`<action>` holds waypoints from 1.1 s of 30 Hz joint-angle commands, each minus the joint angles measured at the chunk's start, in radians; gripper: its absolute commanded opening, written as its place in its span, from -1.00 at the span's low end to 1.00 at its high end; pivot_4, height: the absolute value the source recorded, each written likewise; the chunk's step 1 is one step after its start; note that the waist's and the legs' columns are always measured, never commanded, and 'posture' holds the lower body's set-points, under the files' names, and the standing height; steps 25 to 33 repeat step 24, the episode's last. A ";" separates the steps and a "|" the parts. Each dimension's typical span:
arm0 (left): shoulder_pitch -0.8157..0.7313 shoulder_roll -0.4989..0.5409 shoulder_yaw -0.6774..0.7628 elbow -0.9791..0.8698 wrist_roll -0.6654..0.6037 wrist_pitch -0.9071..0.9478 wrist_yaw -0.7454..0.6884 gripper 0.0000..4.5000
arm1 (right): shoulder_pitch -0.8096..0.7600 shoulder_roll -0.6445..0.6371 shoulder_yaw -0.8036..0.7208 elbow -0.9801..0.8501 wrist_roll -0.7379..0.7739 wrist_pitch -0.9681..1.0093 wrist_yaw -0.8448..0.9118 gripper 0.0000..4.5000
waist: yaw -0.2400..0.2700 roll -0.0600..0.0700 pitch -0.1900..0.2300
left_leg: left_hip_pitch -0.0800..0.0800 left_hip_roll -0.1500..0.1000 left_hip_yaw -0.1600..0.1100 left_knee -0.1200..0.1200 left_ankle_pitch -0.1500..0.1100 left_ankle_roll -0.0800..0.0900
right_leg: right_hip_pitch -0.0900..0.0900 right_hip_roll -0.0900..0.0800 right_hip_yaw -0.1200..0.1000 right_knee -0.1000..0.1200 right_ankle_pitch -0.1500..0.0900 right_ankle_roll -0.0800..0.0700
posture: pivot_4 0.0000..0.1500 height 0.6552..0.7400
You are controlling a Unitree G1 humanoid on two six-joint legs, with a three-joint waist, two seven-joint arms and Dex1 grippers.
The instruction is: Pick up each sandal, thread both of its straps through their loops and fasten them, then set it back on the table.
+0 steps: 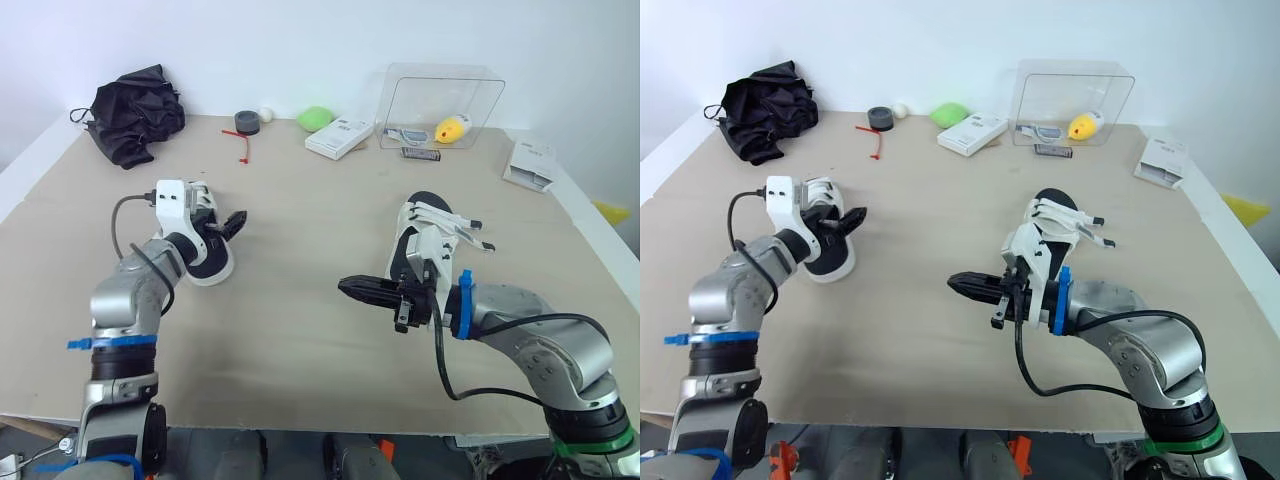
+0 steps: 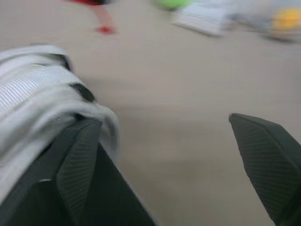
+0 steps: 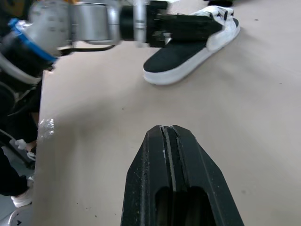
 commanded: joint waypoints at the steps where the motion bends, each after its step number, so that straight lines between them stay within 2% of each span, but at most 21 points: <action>1: 0.054 0.022 0.029 -0.149 -0.067 -0.031 -0.054 0.98 | -0.018 -0.016 -0.031 0.018 0.005 -0.017 0.027 -1.00 | 0.000 0.000 0.000 | 0.000 0.000 0.000 0.000 0.000 0.000 | 0.000 0.000 0.000 0.000 0.000 0.000 | 1.00 1.00; 4: 0.085 0.038 0.043 -0.157 -0.097 0.015 -0.042 0.98 | -0.032 -0.020 -0.025 0.039 -0.006 -0.021 0.040 -1.00 | 0.000 0.000 0.000 | 0.001 0.001 0.000 0.000 0.001 0.001 | 0.001 0.001 0.000 0.000 -0.001 0.002 | 1.00 1.00; 6: 0.133 0.073 0.033 -0.181 -0.103 -0.003 -0.086 0.98 | -0.038 -0.023 -0.027 0.044 -0.007 -0.020 0.046 -1.00 | -0.001 0.000 0.000 | 0.002 0.002 0.001 0.001 0.002 0.003 | 0.001 0.002 0.000 0.000 -0.002 0.003 | 1.00 1.00; 10: 0.300 0.198 0.090 -0.289 -0.212 0.076 -0.208 0.98 | -0.024 -0.056 -0.059 0.035 0.014 0.002 0.068 -1.00 | -0.010 0.001 0.001 | 0.004 0.006 0.005 0.000 0.002 0.003 | 0.000 0.003 0.000 0.000 -0.001 0.000 | 1.00 1.00; 12: 0.389 0.272 0.129 -0.345 -0.280 0.119 -0.271 0.98 | 0.029 -0.093 -0.096 -0.010 0.050 0.006 0.106 -1.00 | -0.011 0.002 0.001 | 0.004 0.006 0.007 -0.002 0.002 0.003 | 0.000 0.002 0.000 0.000 -0.002 -0.001 | 1.00 1.00; 15: 0.499 0.334 0.179 -0.404 -0.335 0.156 -0.292 0.98 | 0.134 -0.128 -0.129 -0.061 0.049 -0.010 0.113 -1.00 | -0.003 0.002 0.001 | 0.005 0.006 0.006 -0.006 0.002 0.003 | 0.000 0.001 -0.001 0.000 -0.006 -0.002 | 1.00 1.00; 18: 0.613 0.374 0.185 -0.461 -0.267 0.125 -0.268 0.98 | 0.237 -0.130 -0.156 -0.086 0.033 -0.014 0.084 -1.00 | -0.001 0.002 0.001 | 0.006 0.007 0.007 -0.007 0.002 0.003 | 0.001 0.000 0.000 0.000 -0.007 -0.002 | 1.00 1.00; 24: 0.668 0.366 0.205 -0.465 -0.336 0.128 -0.284 0.98 | 0.349 -0.113 -0.203 -0.095 0.025 -0.033 0.036 -1.00 | 0.000 0.003 0.002 | 0.007 0.009 0.010 -0.009 0.002 0.003 | 0.000 -0.001 0.001 0.000 -0.009 -0.006 | 1.00 1.00; 33: 0.668 0.366 0.205 -0.465 -0.336 0.128 -0.284 0.98 | 0.349 -0.113 -0.203 -0.095 0.025 -0.033 0.036 -1.00 | 0.000 0.003 0.002 | 0.007 0.009 0.010 -0.009 0.002 0.003 | 0.000 -0.001 0.001 0.000 -0.009 -0.006 | 1.00 1.00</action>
